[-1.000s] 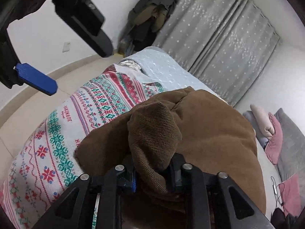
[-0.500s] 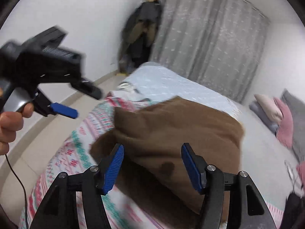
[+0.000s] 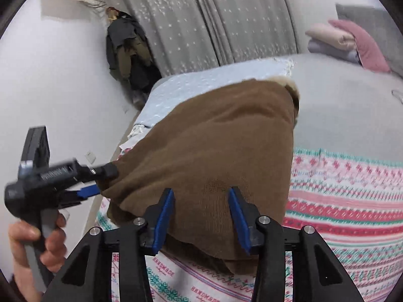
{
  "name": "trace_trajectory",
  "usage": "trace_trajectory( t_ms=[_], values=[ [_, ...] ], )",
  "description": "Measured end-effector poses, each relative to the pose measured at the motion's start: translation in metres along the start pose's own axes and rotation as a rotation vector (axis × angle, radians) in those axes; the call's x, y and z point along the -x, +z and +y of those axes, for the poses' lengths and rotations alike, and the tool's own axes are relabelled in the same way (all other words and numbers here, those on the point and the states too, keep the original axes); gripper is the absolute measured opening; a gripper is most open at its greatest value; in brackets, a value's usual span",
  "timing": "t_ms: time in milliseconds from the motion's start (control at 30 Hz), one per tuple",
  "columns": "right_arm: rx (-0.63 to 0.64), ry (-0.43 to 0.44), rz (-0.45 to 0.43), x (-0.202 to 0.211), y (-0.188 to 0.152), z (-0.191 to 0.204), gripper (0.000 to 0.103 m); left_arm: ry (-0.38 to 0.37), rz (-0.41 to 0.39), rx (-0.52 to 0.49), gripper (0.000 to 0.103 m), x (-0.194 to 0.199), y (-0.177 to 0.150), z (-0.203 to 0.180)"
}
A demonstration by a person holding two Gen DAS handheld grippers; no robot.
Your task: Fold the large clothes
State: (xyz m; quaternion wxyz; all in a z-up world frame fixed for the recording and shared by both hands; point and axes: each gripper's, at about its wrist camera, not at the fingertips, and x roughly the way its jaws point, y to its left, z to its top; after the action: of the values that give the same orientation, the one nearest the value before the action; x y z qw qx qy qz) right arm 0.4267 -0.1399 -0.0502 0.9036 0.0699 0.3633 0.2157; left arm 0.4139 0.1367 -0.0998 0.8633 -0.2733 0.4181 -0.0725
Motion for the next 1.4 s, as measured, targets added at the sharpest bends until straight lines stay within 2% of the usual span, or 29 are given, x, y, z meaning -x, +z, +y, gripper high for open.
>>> trace_trajectory(
  t_ms=[67,167,300,333,467,533,600,667,733,800,867,933,967,1033,1167,1267,1400],
  values=[
    [-0.010,-0.009,0.028,-0.004,-0.003,-0.001,0.039,0.016,0.001,0.008,0.049,-0.003,-0.002,0.002],
    [0.062,-0.070,0.082,-0.017,-0.016,0.005,0.039,0.031,0.018,0.020,0.043,-0.007,-0.007,0.006],
    [0.111,-0.117,0.092,-0.030,-0.033,0.011,0.038,0.138,0.026,-0.092,0.039,-0.012,-0.021,-0.006],
    [0.110,-0.116,0.093,-0.034,-0.037,0.009,0.038,0.144,0.032,-0.094,0.039,-0.013,-0.022,-0.005],
    [0.129,-0.124,0.087,-0.035,-0.043,0.008,0.038,0.093,0.055,-0.044,0.039,-0.014,-0.022,0.008],
    [0.132,-0.119,0.095,-0.034,-0.040,0.008,0.038,0.091,0.056,-0.051,0.039,-0.015,-0.022,0.009],
    [0.139,-0.100,0.121,-0.031,-0.031,0.008,0.039,0.100,0.054,-0.064,0.039,-0.015,-0.024,0.007],
    [0.112,-0.042,0.141,-0.024,-0.014,0.003,0.038,0.099,0.051,-0.063,0.039,-0.015,-0.023,0.007],
    [0.038,0.004,0.103,-0.012,0.015,-0.012,0.038,0.092,0.055,-0.054,0.039,-0.016,-0.023,0.009],
    [-0.028,-0.003,0.036,-0.005,0.047,-0.030,0.038,0.088,0.056,-0.050,0.039,-0.016,-0.022,0.009],
    [-0.099,0.009,0.013,-0.011,0.078,-0.051,0.038,0.095,0.054,-0.059,0.039,-0.015,-0.023,0.008],
    [-0.158,-0.003,0.025,-0.030,0.106,-0.072,0.037,0.101,0.053,-0.068,0.039,-0.015,-0.023,0.006],
    [-0.183,-0.035,0.040,-0.043,0.120,-0.083,0.036,0.101,0.054,-0.070,0.039,-0.015,-0.023,0.006],
    [-0.198,-0.086,0.079,-0.072,0.141,-0.097,0.027,0.099,0.058,-0.067,0.040,-0.015,-0.022,0.006],
    [-0.200,-0.114,0.157,-0.120,0.153,-0.098,0.021,0.127,0.056,-0.091,0.040,-0.015,-0.024,0.000],
    [-0.130,-0.173,0.194,-0.154,0.153,-0.094,0.021,0.151,0.052,-0.121,0.040,-0.015,-0.025,-0.005],
    [-0.031,-0.232,0.274,-0.193,0.136,-0.088,0.021,0.137,0.057,-0.127,0.040,-0.015,-0.024,-0.003]
  ],
)
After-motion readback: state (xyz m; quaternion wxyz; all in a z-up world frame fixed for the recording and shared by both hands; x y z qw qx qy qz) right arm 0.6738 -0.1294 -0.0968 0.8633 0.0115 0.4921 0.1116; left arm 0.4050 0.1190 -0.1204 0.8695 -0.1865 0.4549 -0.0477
